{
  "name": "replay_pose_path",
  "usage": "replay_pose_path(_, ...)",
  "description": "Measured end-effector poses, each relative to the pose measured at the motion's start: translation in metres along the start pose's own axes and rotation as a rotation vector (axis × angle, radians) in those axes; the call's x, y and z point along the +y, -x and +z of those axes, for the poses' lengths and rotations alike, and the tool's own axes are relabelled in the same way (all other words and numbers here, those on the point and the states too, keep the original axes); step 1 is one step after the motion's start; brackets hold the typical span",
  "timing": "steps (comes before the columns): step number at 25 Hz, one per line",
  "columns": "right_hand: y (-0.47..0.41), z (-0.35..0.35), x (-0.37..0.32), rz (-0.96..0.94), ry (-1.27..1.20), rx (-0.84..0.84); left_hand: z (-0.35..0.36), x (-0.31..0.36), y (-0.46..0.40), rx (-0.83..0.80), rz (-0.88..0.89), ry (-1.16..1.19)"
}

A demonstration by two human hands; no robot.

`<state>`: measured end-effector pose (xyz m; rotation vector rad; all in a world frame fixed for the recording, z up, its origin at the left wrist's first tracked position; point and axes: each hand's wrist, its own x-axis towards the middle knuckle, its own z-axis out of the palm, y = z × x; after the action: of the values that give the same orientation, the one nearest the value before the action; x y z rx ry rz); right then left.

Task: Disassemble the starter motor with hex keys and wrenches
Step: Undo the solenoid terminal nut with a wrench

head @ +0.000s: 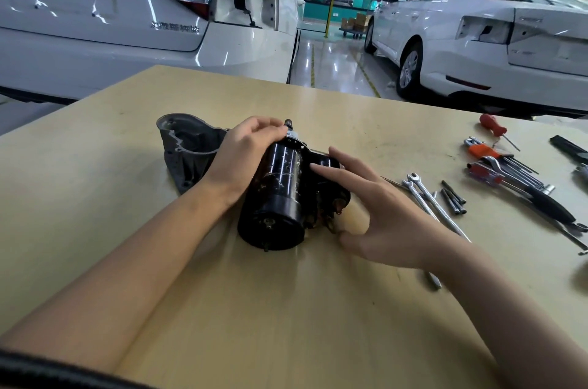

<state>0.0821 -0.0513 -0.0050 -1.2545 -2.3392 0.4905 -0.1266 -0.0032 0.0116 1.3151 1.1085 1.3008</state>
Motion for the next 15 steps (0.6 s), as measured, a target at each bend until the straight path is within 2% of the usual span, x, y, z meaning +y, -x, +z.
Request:
replay_pose_path(3,0.001,0.001,0.001,0.025,-0.087,0.079,-0.001,-0.002,-0.001,-0.106,-0.040,-0.234)
replay_pose_path(6,-0.003,0.006,0.000,0.038,-0.128,0.130,-0.001,-0.003,-0.002,-0.143,-0.083,-0.398)
replay_pose_path(9,-0.004,0.008,0.003,0.030,-0.036,0.177,-0.004,0.009,0.002,-0.120,-0.122,-0.474)
replay_pose_path(13,-0.006,0.004,0.003,0.074,0.079,0.218,-0.021,0.030,0.036,0.048,0.038,-0.911)
replay_pose_path(15,-0.007,0.004,-0.002,0.087,0.083,0.235,-0.026,0.031,0.063,0.071,0.013,-1.003)
